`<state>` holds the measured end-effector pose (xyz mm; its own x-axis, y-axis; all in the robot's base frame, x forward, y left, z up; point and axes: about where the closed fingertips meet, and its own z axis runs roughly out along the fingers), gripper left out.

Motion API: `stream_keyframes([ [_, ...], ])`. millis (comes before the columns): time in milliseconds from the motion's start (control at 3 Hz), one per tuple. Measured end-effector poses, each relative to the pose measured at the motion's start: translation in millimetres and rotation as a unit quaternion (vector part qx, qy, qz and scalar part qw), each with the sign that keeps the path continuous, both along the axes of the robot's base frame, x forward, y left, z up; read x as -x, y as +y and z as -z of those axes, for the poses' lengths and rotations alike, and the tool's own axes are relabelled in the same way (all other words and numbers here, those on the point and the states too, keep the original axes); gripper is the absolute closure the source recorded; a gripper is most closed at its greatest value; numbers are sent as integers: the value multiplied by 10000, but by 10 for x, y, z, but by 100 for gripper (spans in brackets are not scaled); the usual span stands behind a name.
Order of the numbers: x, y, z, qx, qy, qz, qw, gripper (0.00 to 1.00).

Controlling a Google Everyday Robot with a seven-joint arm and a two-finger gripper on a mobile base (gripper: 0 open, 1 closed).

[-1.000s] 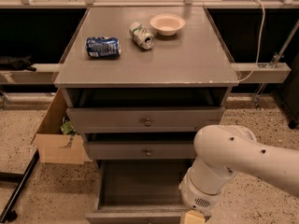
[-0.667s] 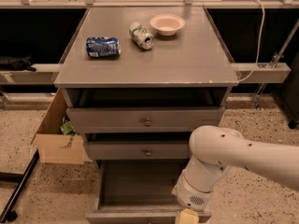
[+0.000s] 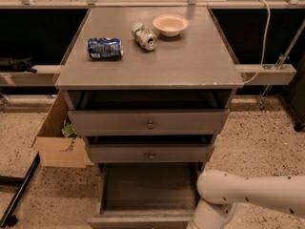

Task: Close bottom drawer

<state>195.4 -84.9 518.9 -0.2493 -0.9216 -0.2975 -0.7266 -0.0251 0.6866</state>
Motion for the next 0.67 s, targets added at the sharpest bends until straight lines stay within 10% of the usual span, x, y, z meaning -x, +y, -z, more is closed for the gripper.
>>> stream_keyframes([
  [667,160,-33,68,35,198,-43,9998,0],
])
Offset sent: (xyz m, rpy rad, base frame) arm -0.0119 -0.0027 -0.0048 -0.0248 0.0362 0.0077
